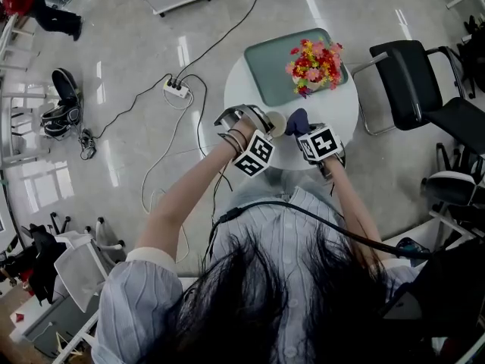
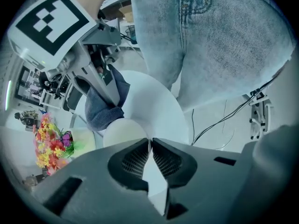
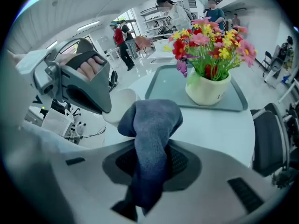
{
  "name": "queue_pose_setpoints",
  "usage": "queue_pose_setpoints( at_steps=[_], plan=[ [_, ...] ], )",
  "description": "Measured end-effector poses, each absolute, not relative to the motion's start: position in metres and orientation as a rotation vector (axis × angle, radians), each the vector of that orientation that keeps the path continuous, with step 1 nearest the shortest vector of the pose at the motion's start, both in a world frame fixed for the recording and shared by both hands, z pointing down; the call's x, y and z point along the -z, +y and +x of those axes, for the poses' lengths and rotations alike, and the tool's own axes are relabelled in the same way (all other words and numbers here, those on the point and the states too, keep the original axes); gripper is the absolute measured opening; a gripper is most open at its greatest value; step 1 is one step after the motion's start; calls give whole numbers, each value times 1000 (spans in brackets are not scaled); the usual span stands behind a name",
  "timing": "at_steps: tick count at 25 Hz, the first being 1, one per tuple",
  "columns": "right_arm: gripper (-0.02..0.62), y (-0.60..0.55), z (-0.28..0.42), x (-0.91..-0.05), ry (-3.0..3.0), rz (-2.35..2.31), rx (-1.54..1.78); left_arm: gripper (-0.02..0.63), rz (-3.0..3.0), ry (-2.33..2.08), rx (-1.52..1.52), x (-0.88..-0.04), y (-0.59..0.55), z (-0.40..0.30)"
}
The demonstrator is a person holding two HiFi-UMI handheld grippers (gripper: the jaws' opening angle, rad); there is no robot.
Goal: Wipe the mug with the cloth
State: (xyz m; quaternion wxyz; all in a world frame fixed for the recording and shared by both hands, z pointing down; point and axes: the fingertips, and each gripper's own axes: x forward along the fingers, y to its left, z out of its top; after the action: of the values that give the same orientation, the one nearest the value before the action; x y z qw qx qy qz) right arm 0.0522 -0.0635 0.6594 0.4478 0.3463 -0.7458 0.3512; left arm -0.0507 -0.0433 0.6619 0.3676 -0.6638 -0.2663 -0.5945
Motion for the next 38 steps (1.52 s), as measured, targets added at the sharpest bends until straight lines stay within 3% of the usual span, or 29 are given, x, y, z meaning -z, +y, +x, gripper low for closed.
queue_pose_setpoints(
  at_steps=[13,38],
  plan=[
    [101,-57,47,-677,-1811,1025,-1094,44,-1798,-577,1512,-660,-46,-50],
    [101,5,52,-592,-1956,1227,-1057,44,-2829,389,1357,-600,0,-49]
  ],
)
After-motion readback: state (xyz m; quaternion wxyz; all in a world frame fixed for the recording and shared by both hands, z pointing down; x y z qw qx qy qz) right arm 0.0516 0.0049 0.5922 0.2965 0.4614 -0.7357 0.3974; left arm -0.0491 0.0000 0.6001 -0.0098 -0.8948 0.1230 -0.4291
